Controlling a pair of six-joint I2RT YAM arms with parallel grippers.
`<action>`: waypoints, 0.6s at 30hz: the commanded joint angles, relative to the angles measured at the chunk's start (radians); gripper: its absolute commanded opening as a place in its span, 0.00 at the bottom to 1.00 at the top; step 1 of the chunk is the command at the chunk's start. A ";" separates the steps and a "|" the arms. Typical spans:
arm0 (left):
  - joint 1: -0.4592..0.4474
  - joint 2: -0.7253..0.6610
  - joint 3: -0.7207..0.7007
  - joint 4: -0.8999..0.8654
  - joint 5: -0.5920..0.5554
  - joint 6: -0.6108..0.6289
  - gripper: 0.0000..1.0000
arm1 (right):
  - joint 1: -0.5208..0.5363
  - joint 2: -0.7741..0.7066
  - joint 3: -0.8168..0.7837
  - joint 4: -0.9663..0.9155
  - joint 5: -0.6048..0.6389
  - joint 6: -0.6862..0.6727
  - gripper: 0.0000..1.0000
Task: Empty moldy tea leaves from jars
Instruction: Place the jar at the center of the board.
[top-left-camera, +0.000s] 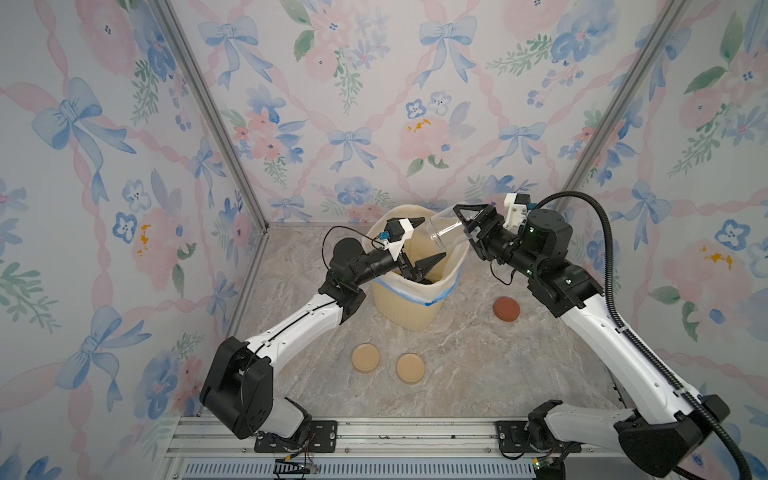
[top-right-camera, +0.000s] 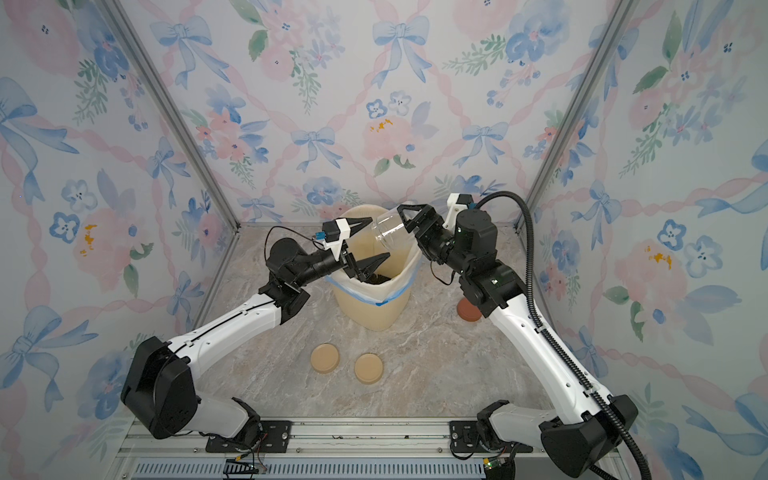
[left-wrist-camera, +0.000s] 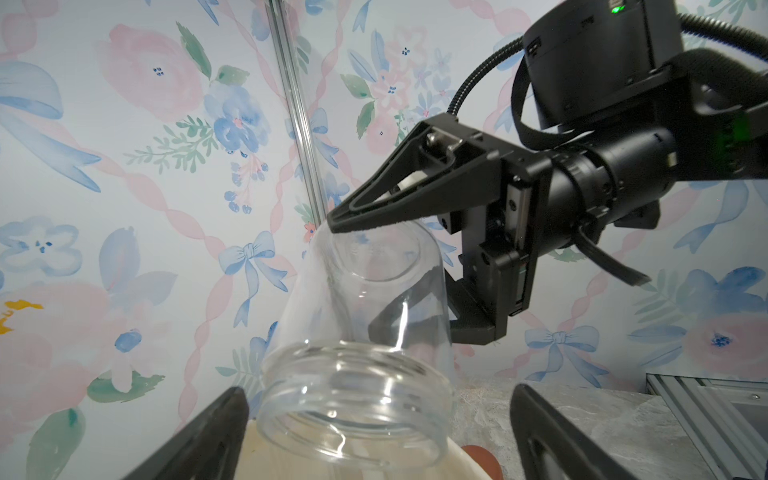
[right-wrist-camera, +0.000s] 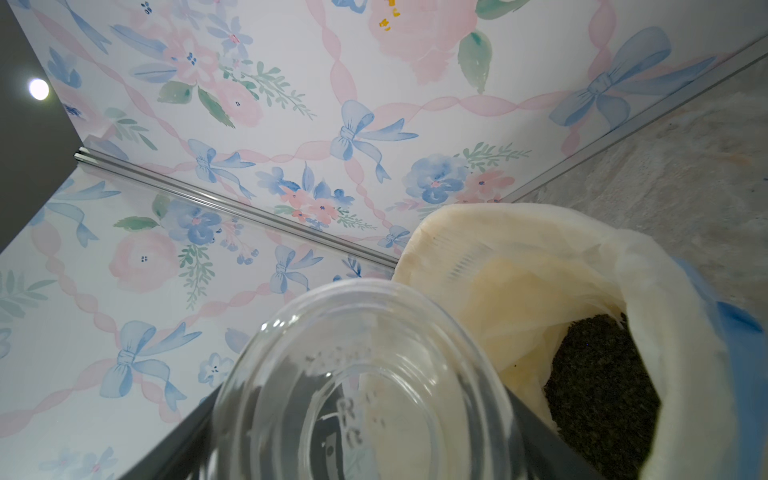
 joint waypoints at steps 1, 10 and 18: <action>-0.007 0.020 0.033 0.047 -0.034 0.024 0.98 | -0.016 -0.031 0.006 0.124 -0.047 0.075 0.68; -0.015 0.074 0.080 0.078 -0.001 0.025 0.98 | -0.025 -0.024 -0.019 0.136 -0.104 0.135 0.67; -0.019 0.120 0.120 0.080 0.039 0.008 0.98 | -0.026 -0.028 -0.047 0.161 -0.127 0.167 0.67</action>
